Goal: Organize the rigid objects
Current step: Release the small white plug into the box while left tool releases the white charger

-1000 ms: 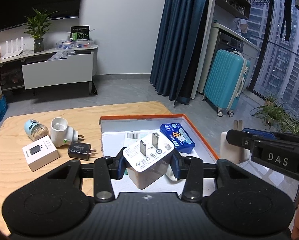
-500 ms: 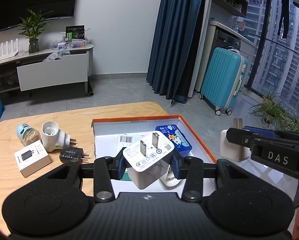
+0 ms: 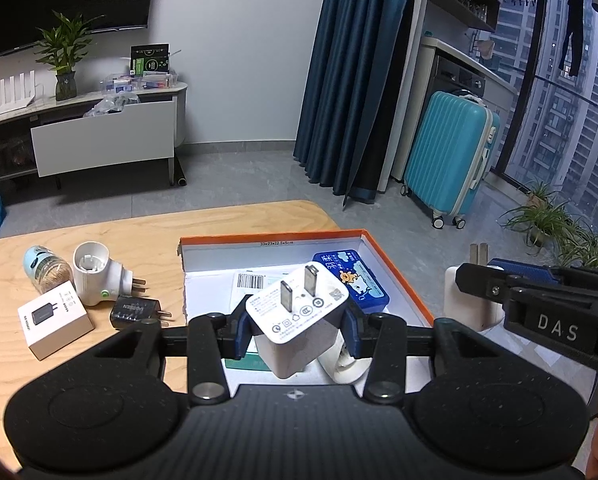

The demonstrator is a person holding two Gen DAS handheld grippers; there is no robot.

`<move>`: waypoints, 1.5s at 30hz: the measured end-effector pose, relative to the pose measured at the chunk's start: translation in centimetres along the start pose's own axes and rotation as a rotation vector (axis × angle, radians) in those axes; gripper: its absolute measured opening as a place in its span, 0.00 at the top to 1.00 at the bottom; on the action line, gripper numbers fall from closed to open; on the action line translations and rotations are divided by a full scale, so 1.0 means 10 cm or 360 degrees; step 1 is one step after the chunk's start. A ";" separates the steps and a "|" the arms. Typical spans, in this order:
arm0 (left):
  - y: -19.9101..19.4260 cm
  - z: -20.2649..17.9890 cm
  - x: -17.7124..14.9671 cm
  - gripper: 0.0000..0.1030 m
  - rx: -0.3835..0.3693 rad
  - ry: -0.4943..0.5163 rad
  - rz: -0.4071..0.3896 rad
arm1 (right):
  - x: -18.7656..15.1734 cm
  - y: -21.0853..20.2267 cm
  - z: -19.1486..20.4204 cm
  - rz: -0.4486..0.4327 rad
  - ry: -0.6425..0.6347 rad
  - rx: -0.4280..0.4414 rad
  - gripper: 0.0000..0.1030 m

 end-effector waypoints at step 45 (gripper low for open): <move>0.59 0.05 0.22 0.57 -0.0059 -0.0024 0.0133 | 0.15 0.35 -0.21 -0.0007 0.0002 -0.0041 0.56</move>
Point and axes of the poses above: each gripper's, at about its wrist camera, not at the fingertips, and y roughly the way its jaws point, z to its left, x to its top, the point moved 5 cm from there along y, roughly the way its jaws point, and after that the axes turned 12 degrees about z, right-handed, at the moved point
